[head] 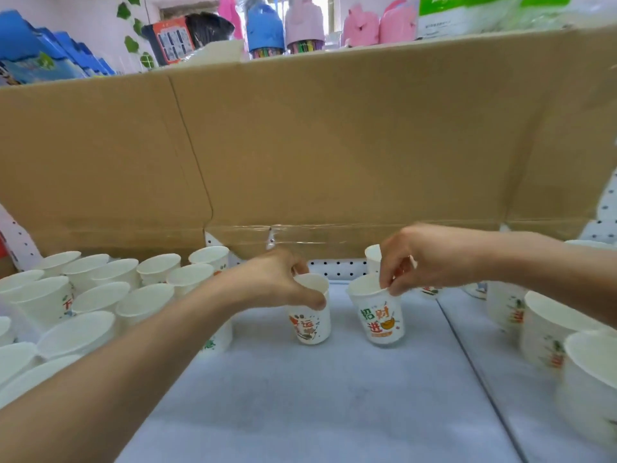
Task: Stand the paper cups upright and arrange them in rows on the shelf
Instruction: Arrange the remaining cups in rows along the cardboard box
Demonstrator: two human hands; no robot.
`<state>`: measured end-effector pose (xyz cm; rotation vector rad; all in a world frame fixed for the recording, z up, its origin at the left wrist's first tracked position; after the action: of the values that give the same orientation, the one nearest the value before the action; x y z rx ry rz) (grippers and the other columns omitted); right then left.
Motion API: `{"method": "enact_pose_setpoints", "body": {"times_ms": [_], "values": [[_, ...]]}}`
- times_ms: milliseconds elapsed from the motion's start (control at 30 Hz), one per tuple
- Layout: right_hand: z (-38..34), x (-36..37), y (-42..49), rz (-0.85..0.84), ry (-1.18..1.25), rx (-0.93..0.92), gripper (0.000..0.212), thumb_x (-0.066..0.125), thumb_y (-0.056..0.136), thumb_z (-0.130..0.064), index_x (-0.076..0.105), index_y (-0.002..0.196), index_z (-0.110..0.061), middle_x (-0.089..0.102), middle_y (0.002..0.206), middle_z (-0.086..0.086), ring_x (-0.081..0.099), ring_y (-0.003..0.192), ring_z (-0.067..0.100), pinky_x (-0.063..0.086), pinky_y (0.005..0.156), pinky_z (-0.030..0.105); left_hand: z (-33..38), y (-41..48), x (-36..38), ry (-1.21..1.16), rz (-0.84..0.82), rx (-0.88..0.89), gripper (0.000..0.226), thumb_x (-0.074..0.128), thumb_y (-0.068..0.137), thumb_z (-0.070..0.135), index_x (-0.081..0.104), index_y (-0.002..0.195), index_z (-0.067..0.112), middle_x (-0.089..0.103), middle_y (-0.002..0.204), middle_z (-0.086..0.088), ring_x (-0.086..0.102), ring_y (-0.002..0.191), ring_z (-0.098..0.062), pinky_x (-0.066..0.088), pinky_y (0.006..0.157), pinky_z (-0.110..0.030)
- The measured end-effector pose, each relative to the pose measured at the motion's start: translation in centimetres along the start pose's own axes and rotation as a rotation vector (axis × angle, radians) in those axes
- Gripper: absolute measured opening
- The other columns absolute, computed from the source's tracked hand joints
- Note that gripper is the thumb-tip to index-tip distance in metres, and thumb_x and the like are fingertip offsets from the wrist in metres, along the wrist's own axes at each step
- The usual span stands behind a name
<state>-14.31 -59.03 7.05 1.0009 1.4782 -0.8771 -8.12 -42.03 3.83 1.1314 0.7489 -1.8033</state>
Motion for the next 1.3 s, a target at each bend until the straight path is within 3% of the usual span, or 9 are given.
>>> {"method": "enact_pose_setpoints", "body": {"times_ms": [133, 267, 367, 433, 567, 700, 867, 1167, 1300], "values": [[1.1, 1.3, -1.4, -0.068, 0.014, 0.039, 0.017, 0.073, 0.079, -0.020, 0.073, 0.092, -0.031, 0.060, 0.090, -0.008, 0.057, 0.080, 0.010, 0.050, 0.077, 0.039, 1.5, -0.1, 1.8, 0.009, -0.009, -0.019, 0.053, 0.072, 0.060, 0.066, 0.060, 0.098, 0.031, 0.067, 0.097, 0.012, 0.063, 0.087, -0.007, 0.053, 0.073, -0.030], [0.8, 1.0, -2.0, -0.049, -0.026, 0.075, 0.032, 0.072, 0.079, -0.043, 0.058, 0.104, -0.029, 0.050, 0.096, -0.015, 0.052, 0.089, 0.010, 0.047, 0.074, 0.028, 1.8, -1.1, 0.8, 0.039, 0.089, 0.034, 0.091, 0.068, 0.056, 0.080, 0.047, 0.132, 0.033, 0.050, 0.134, 0.012, 0.052, 0.115, -0.011, 0.046, 0.092, -0.031], [0.5, 1.0, -1.7, 0.019, -0.028, 0.115, 0.055, 0.066, 0.075, -0.063, 0.048, 0.115, -0.029, 0.047, 0.104, -0.018, 0.048, 0.092, 0.007, 0.042, 0.072, 0.022, 1.4, -2.0, 0.7, -0.093, 0.064, 0.085, 0.087, 0.078, 0.062, 0.062, 0.044, 0.138, 0.035, 0.051, 0.130, 0.017, 0.052, 0.110, -0.001, 0.040, 0.083, -0.018], [0.6, 1.7, -1.1, 0.012, -0.039, 0.164, 0.068, 0.065, 0.071, -0.067, 0.044, 0.124, -0.031, 0.049, 0.112, -0.016, 0.050, 0.099, 0.011, 0.047, 0.082, 0.031, 0.9, -2.1, 0.9, -0.128, 0.062, 0.085, 0.078, 0.082, 0.065, 0.053, 0.049, 0.134, 0.036, 0.055, 0.115, 0.026, 0.056, 0.096, 0.005, 0.037, 0.071, -0.010], [0.8, 2.5, -0.3, 0.038, -0.012, 0.205, 0.064, 0.069, 0.071, -0.058, 0.046, 0.124, -0.030, 0.056, 0.113, -0.008, 0.054, 0.098, 0.016, 0.050, 0.079, 0.036, 1.1, -1.4, 1.4, -0.226, 0.081, 0.087, 0.065, 0.084, 0.066, 0.045, 0.058, 0.124, 0.033, 0.060, 0.105, 0.025, 0.057, 0.095, 0.005, 0.042, 0.074, -0.014], [2.7, 0.1, -1.8, 0.088, 0.122, 0.231, 0.064, 0.079, 0.071, -0.045, 0.047, 0.124, -0.028, 0.057, 0.112, -0.009, 0.057, 0.085, 0.007, 0.048, 0.065, 0.020, 2.9, -0.5, 2.1, -0.254, 0.113, 0.123, 0.060, 0.084, 0.065, 0.046, 0.059, 0.118, 0.036, 0.061, 0.105, 0.022, 0.057, 0.094, 0.005, 0.047, 0.078, -0.018], [7.0, -2.5, -5.1, 0.120, 0.110, 0.368, 0.078, 0.084, 0.068, -0.041, 0.044, 0.133, -0.025, 0.055, 0.128, -0.006, 0.055, 0.112, 0.014, 0.047, 0.098, 0.035, 6.5, 1.5, 3.2, -0.318, 0.137, 0.160, 0.065, 0.084, 0.062, 0.050, 0.053, 0.117, 0.035, 0.059, 0.108, 0.017, 0.057, 0.092, 0.000, 0.050, 0.080, -0.026], [8.5, 1.0, -5.2, 0.057, 0.100, 0.389, 0.076, 0.081, 0.068, -0.044, 0.040, 0.130, -0.029, 0.053, 0.110, -0.012, 0.054, 0.097, 0.011, 0.045, 0.078, 0.026, 9.4, 3.6, 5.4, -0.186, 0.115, 0.099, 0.082, 0.084, 0.061, 0.051, 0.044, 0.128, 0.030, 0.058, 0.115, 0.011, 0.057, 0.103, -0.012, 0.050, 0.088, -0.034], [9.0, 1.3, -5.2, 0.053, 0.081, 0.402, 0.077, 0.080, 0.067, -0.048, 0.040, 0.130, -0.029, 0.053, 0.112, -0.011, 0.054, 0.098, 0.012, 0.048, 0.081, 0.029, 9.7, 3.8, 5.5, -0.165, 0.118, 0.084, 0.082, 0.083, 0.061, 0.052, 0.044, 0.129, 0.030, 0.057, 0.119, 0.010, 0.056, 0.106, -0.014, 0.050, 0.090, -0.036]]}}
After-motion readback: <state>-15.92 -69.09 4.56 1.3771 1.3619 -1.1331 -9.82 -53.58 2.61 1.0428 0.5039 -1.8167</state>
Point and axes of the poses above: each hand's wrist, its own y-axis towards the middle knuckle, its own x-axis out of the palm, z = x × y, the point moved 8 cm from there along y, towards the middle knuckle
